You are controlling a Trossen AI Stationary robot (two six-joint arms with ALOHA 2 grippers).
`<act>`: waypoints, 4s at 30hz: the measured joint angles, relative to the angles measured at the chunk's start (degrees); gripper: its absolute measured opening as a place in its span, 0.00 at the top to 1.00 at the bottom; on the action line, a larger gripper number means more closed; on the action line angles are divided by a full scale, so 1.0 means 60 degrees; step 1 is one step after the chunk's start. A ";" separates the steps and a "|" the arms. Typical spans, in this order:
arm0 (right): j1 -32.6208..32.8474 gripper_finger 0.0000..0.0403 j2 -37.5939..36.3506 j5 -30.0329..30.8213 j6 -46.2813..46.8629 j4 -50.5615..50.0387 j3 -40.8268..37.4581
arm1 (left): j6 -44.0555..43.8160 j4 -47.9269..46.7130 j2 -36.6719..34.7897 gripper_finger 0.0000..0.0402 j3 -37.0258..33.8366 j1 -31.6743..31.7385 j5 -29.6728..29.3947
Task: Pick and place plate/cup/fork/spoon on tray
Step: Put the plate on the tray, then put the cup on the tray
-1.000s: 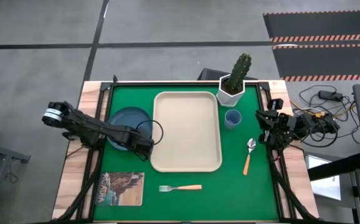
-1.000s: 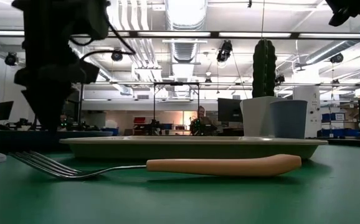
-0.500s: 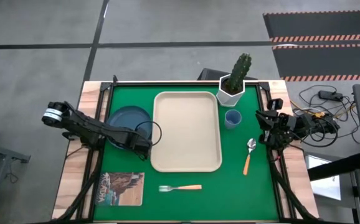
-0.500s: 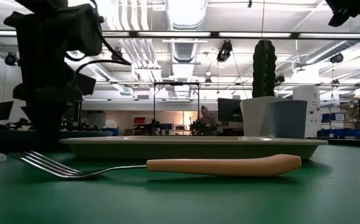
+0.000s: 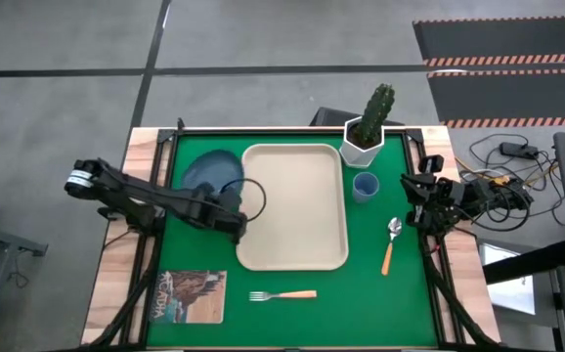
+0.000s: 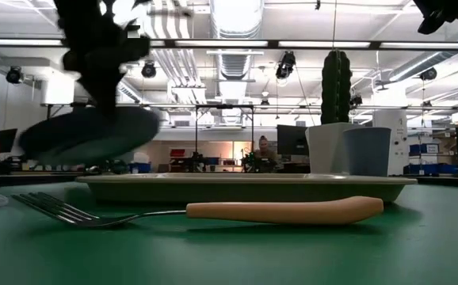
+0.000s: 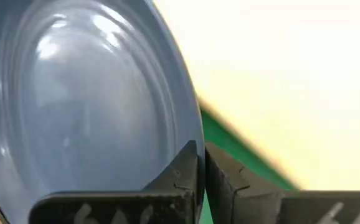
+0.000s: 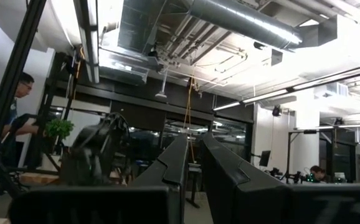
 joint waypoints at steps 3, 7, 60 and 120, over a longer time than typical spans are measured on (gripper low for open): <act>0.0000 0.92 0.0000 0.0001 0.0204 -0.0150 0.0000 | 0.0921 0.0145 0.0000 1.00 0.0616 0.0047 -0.0494; 0.0000 0.92 0.0000 0.0000 0.0226 -0.0192 0.0000 | 0.3322 0.1597 0.0000 1.00 0.0906 0.0050 -0.0282; 0.0000 0.92 0.0039 -0.0014 0.2116 -0.1170 -0.0004 | 0.5920 0.6335 0.3002 0.67 0.0403 -0.0078 0.2055; 0.0066 0.92 0.1754 -0.0324 0.3339 -0.1450 0.0946 | 0.7598 0.9827 -0.2949 0.89 -0.3860 0.0377 0.1507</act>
